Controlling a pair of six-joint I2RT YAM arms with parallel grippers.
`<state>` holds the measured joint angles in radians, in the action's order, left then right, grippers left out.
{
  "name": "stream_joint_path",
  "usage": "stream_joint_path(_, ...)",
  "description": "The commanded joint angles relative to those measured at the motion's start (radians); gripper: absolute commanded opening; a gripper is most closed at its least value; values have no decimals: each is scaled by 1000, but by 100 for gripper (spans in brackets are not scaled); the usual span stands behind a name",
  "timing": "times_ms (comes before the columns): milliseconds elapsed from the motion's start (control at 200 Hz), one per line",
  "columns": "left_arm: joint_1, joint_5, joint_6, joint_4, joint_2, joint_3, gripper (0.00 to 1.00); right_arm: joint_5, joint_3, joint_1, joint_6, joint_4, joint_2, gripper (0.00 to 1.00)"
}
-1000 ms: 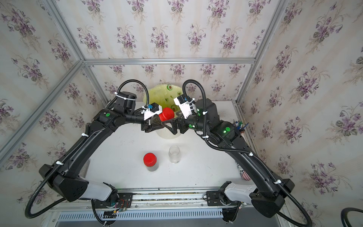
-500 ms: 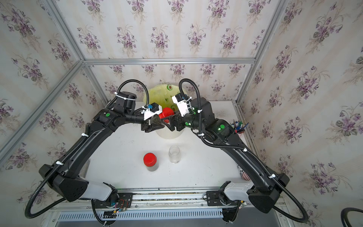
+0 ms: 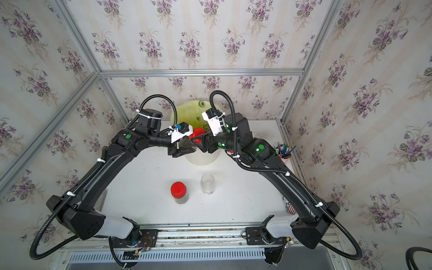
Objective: Empty moldy tea leaves from jars
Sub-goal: Unscrew the lid from the jar.
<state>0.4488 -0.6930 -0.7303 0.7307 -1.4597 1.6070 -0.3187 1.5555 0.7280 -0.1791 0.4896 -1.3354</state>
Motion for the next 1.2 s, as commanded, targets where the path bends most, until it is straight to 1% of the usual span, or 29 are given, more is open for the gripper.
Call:
stream_joint_path(0,2,-20,-9,-25,7,-3,74,-10,22,2,25,6,-10,63)
stream_joint_path(180,2,-20,-9,-24,8,-3,74,-15,39,1,85,46,-18,55)
stream_joint_path(300,1,-20,-9,-24,10,-4,74,-40,40,0,165,74,-15,51)
stream_joint_path(450,1,-21,-9,-21,12,-5,74,-71,44,-11,281,110,-13,49)
stream_joint_path(704,1,-32,-8,-19,12,-2,74,-177,66,-66,475,143,-26,48)
stream_joint_path(884,1,-36,-7,-19,9,1,74,-249,128,-85,613,197,-65,47)
stream_joint_path(1054,1,-33,-9,-14,8,1,74,-321,181,-117,688,240,-100,46)
stream_joint_path(1194,1,-33,-10,-14,8,0,74,-358,199,-134,749,280,-108,46)
